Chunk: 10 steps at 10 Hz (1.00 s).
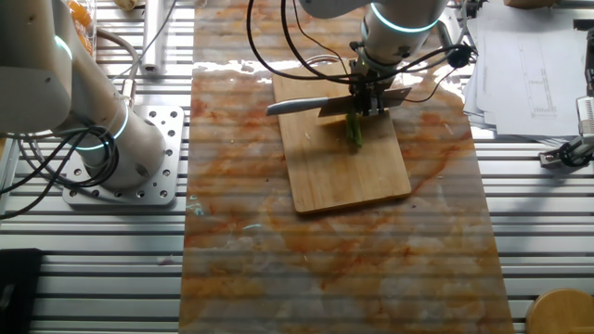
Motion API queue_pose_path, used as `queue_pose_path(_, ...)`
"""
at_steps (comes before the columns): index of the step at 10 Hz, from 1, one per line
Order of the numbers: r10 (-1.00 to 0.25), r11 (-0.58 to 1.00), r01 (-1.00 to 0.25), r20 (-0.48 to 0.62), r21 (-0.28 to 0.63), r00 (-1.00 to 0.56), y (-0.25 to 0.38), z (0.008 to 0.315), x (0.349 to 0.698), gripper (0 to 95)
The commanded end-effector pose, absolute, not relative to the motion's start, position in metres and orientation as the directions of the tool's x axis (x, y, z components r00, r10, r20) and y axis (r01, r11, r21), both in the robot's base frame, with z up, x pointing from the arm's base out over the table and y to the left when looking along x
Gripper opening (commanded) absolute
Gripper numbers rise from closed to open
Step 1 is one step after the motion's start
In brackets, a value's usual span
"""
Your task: Chop the scallions
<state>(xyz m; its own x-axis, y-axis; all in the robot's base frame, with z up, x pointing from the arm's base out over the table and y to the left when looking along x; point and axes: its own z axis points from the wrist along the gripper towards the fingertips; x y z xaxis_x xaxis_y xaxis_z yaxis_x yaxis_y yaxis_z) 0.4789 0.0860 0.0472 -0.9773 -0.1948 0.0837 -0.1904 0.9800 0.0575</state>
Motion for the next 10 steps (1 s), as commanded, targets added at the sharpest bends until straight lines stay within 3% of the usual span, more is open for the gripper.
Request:
queue_pose_path(1,-0.194,0.98,-0.19,0.085,0.055,-0.977,0.0861,0.0471,0.4788,0.0)
queue_pose_path(10,-0.2,0.979,-0.197,0.08,0.045,-0.976,0.0858,0.0541,0.4755,0.0)
